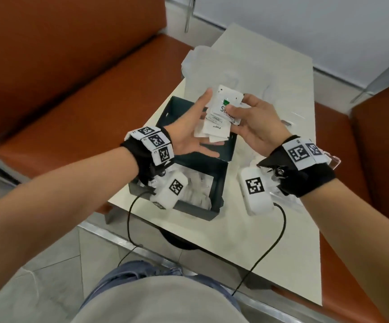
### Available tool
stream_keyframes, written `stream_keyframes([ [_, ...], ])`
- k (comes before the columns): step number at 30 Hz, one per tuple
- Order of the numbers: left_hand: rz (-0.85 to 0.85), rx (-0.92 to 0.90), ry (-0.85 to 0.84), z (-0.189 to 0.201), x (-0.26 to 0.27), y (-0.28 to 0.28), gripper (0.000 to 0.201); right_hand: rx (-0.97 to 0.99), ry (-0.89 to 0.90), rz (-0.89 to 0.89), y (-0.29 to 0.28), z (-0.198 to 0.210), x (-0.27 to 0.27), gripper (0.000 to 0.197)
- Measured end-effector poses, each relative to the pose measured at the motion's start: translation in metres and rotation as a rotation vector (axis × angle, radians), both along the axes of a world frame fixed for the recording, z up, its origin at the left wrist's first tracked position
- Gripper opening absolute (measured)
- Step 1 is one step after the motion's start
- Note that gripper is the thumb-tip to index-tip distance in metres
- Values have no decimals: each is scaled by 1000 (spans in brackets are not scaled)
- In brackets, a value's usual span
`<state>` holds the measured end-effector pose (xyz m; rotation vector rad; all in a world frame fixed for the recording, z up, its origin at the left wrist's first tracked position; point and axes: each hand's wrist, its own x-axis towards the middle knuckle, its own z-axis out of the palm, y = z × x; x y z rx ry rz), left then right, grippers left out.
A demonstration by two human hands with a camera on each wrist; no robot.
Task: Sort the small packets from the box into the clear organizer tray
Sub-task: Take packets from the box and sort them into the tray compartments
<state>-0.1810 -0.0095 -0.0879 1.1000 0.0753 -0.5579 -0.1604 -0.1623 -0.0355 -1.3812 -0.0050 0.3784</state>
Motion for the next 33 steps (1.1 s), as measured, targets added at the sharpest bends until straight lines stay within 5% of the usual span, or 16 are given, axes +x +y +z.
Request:
stream_keyframes([
  [3,1,-345,112,-4,6,-28,83,-98,-59,-69,-11,-4,3,19],
  [6,-9,-485,138,5,15,-51,71,-272,-90,-47,-25,-9,5,27],
  [13,142,-211,152,22,26,-94,21,-447,-218,102,-72,-6,18,34],
  [19,257,-84,94,18,33,-122,13,-705,-296,-60,-116,-14,24,41],
  [25,385,28,-74,5,36,-155,21,-436,-5,-86,-142,-24,9,42],
  [33,303,89,-235,-1,29,-201,23,-424,-74,-217,-192,-28,5,32],
])
